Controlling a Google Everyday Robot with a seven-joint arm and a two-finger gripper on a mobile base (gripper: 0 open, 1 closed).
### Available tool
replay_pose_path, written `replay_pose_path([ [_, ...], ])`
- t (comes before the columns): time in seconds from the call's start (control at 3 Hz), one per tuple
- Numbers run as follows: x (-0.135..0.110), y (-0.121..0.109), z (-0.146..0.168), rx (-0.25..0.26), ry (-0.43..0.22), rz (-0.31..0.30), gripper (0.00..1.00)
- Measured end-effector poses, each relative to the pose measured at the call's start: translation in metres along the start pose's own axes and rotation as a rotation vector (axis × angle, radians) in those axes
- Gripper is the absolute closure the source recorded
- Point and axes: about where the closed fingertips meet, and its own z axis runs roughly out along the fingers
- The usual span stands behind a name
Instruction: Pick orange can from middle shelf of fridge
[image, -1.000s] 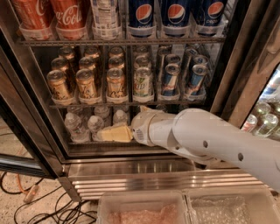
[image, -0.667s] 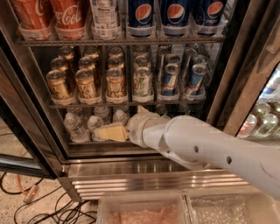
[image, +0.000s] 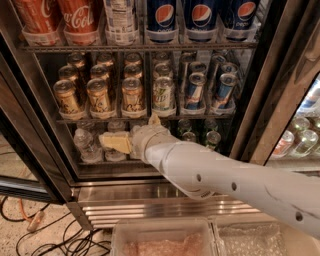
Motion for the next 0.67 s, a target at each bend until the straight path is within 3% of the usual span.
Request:
replay_pose_path([
  [0.67, -0.0179, 0.0163, 0.0149, 0.125, -0.137, -0.092, 0.00],
])
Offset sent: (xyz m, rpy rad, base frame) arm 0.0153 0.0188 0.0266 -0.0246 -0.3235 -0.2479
